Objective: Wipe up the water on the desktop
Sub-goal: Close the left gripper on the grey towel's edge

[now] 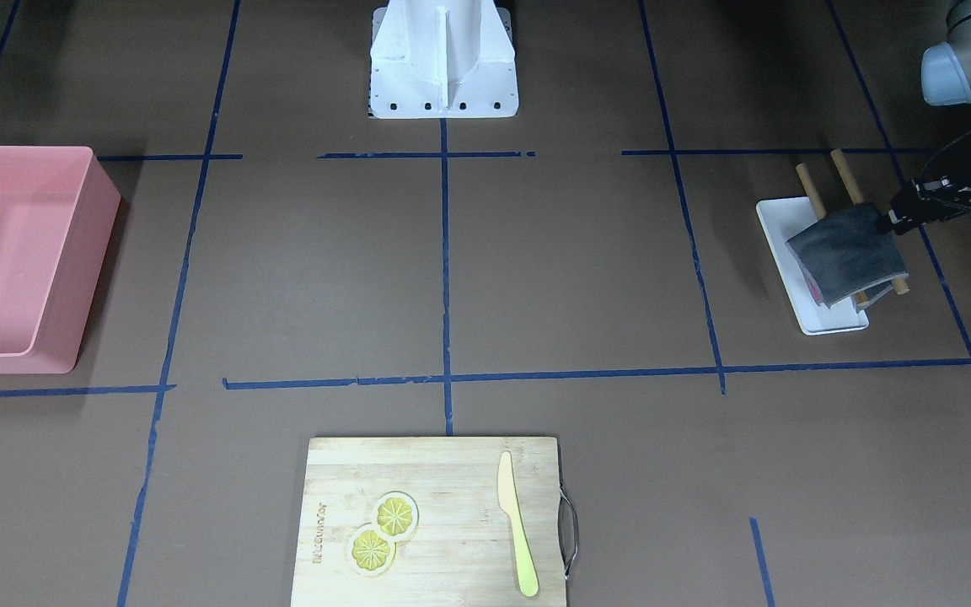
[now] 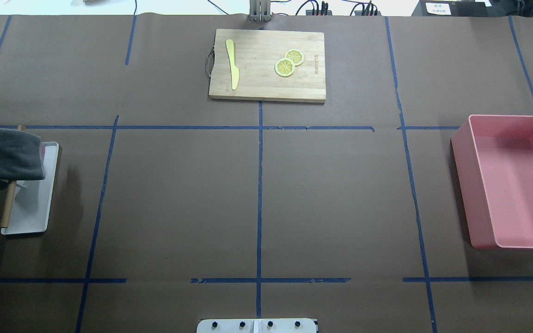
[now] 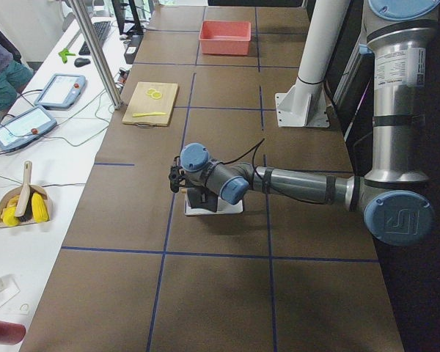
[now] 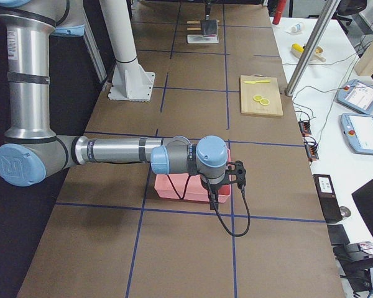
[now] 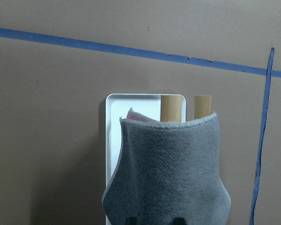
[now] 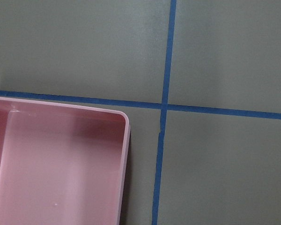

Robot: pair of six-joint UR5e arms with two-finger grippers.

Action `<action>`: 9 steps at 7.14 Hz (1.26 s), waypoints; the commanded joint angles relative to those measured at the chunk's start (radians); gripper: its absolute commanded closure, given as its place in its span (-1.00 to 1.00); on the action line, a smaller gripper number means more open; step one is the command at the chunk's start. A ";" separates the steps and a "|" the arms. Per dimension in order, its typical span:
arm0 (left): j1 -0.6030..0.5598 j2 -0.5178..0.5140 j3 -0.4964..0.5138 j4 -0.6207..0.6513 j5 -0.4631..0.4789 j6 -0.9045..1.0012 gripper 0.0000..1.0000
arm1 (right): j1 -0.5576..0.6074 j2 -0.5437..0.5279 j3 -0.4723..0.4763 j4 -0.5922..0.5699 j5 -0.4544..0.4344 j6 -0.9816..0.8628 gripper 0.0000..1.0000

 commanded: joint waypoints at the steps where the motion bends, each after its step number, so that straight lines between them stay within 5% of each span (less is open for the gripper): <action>1: 0.001 -0.004 0.000 -0.001 0.000 -0.003 0.21 | 0.000 0.000 0.000 0.000 0.001 0.000 -1.00; 6: 0.004 -0.005 0.002 -0.001 0.000 -0.003 0.26 | 0.000 0.000 0.000 0.000 0.001 0.000 -1.00; 9: 0.005 -0.005 0.002 -0.001 -0.002 -0.003 0.73 | 0.002 -0.001 0.000 0.000 0.002 0.000 -1.00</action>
